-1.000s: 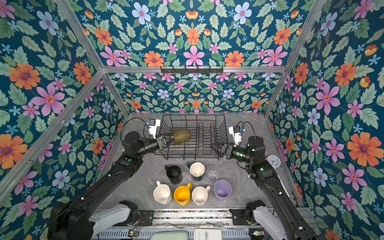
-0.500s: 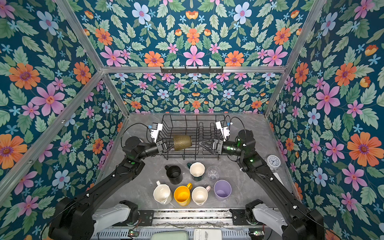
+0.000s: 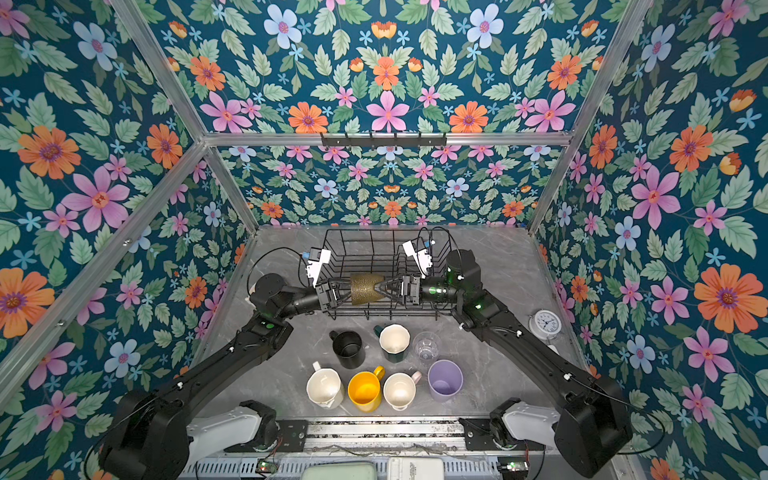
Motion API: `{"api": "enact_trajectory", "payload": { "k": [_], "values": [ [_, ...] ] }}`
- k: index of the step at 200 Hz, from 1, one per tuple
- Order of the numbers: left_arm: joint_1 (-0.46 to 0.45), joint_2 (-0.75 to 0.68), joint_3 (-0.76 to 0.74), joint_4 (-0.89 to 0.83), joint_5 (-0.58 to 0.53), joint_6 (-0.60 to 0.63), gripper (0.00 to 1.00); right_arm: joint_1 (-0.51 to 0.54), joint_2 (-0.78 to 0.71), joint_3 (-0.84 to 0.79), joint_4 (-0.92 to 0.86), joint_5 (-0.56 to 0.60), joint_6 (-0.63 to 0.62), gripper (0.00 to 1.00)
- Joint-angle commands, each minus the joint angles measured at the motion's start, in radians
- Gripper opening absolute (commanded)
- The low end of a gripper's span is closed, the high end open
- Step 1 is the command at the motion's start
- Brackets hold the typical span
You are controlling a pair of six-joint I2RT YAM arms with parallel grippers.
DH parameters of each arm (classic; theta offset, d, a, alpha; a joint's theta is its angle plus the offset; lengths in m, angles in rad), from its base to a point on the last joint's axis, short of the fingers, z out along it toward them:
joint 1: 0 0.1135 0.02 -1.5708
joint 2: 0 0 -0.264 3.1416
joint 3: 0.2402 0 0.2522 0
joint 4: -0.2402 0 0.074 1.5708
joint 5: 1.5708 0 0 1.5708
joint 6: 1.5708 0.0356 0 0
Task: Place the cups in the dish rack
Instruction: 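Grasp the olive glass with the right gripper, then open the left gripper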
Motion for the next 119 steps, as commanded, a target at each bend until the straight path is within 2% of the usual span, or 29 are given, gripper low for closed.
{"api": "enact_trajectory", "payload": {
  "k": [1,76,119],
  "values": [
    [-0.004,0.006,0.004,0.059,0.015,-0.003,0.0,0.019,0.02,0.019,0.026,-0.006,-0.013,0.87],
    [-0.012,0.033,0.002,0.099,0.028,-0.023,0.0,0.046,0.052,0.026,0.04,-0.019,0.003,0.82],
    [-0.012,0.055,0.005,0.117,0.037,-0.033,0.0,0.051,0.063,0.027,0.047,-0.033,0.02,0.74]
  ]
}}
